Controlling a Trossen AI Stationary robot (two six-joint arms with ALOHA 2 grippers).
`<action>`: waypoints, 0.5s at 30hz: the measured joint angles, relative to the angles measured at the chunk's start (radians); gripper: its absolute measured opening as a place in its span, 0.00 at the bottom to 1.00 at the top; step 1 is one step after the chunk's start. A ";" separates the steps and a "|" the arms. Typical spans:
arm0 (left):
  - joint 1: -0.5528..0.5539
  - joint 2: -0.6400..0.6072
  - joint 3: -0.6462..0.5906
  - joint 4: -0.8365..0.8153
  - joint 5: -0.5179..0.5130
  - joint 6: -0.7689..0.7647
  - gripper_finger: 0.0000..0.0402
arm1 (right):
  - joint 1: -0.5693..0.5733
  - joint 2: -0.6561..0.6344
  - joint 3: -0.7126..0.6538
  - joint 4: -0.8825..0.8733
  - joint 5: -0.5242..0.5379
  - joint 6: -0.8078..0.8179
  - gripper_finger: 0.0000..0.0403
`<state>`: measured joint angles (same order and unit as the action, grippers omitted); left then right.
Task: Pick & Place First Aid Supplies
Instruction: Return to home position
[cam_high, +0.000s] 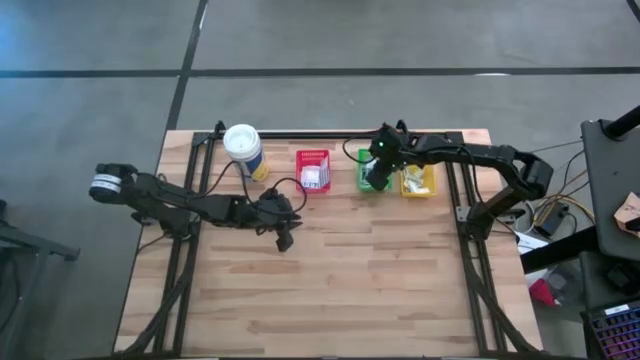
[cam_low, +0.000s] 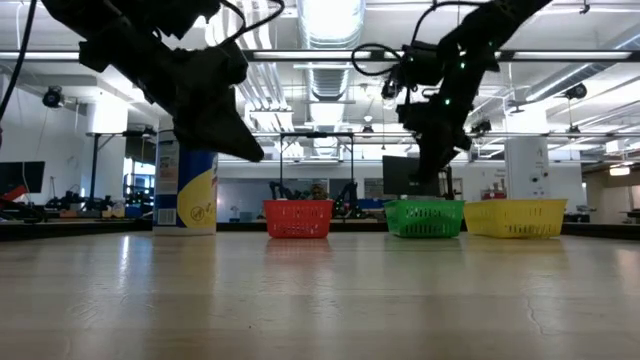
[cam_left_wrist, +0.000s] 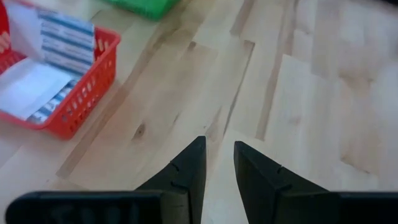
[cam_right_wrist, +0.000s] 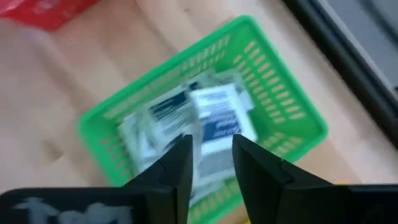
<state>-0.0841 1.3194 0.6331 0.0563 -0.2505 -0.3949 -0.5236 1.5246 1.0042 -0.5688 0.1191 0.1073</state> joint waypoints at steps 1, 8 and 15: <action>0.000 -0.009 0.000 0.000 0.007 0.013 0.23 | 0.002 -0.001 0.023 -0.043 -0.013 0.003 0.28; -0.022 -0.082 0.000 0.005 0.051 0.117 0.23 | 0.086 -0.103 0.015 -0.093 -0.077 -0.077 0.33; -0.076 -0.123 -0.035 0.078 0.057 0.213 0.23 | 0.225 -0.336 -0.192 0.110 -0.078 -0.103 0.31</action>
<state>-0.1605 1.1960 0.5977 0.1342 -0.1940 -0.1819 -0.2991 1.1888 0.8126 -0.4586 0.0406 0.0047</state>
